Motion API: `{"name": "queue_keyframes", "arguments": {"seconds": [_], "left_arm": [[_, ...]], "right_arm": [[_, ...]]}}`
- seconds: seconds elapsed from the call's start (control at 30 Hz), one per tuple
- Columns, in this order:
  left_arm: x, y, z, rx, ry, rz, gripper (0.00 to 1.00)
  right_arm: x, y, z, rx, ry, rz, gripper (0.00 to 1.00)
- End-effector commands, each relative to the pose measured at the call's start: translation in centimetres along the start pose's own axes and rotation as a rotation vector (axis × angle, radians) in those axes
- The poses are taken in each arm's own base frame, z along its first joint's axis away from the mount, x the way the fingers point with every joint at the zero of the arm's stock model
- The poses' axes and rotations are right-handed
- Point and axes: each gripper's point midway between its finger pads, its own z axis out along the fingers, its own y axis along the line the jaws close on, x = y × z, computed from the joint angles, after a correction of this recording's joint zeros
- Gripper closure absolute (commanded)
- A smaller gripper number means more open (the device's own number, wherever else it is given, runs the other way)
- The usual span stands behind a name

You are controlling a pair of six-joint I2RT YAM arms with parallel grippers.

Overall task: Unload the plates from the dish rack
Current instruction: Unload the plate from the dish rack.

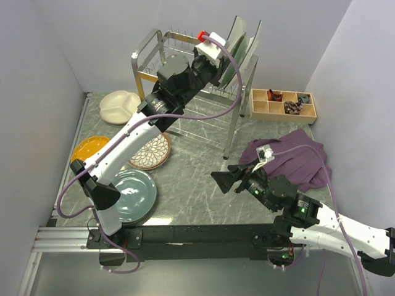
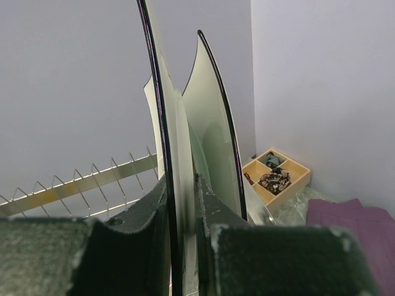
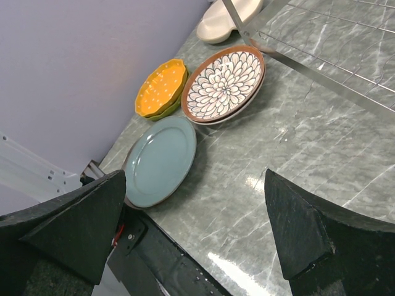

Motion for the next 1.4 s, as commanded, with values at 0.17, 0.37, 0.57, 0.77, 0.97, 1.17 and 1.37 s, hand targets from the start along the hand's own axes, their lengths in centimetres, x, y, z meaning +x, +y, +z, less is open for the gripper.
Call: {"name": "queue_keyframes", "arguments": {"seconds": [0.17,0.37,0.57,0.77,0.97,1.17,1.37], "left_arm": [[-15.0,2.1,-3.7,0.015,-0.436,-0.097,0.99],[-15.4,1.8,-3.9,0.028,-0.449,-0.158,0.99],[-15.9,1.6,-4.4,0.042,-0.486,-0.154,0.99],[-16.6,1.9,-4.1,0.031,-0.502,-0.151,0.99],[-16.5,1.9,-4.1,0.021,-0.501,-0.128,0.99],[-17.8,1.9,-4.9,0.03,-0.539,-0.111,0.99],[-18.6,2.2,-5.4,0.018,-0.549,-0.095,0.99]], "right_arm": [[-0.8,0.3,0.5,0.006,-0.034,0.008,0.02],[-0.7,0.3,0.7,0.007,-0.03,0.006,0.02],[-0.6,0.4,0.8,0.007,-0.028,0.005,0.02],[-0.6,0.4,0.7,0.005,-0.027,0.005,0.02],[-0.6,0.4,0.6,0.003,-0.029,0.005,0.02],[-0.7,0.4,0.7,0.003,-0.031,0.006,0.02],[-0.6,0.5,0.7,0.002,-0.027,0.003,0.02]]}}
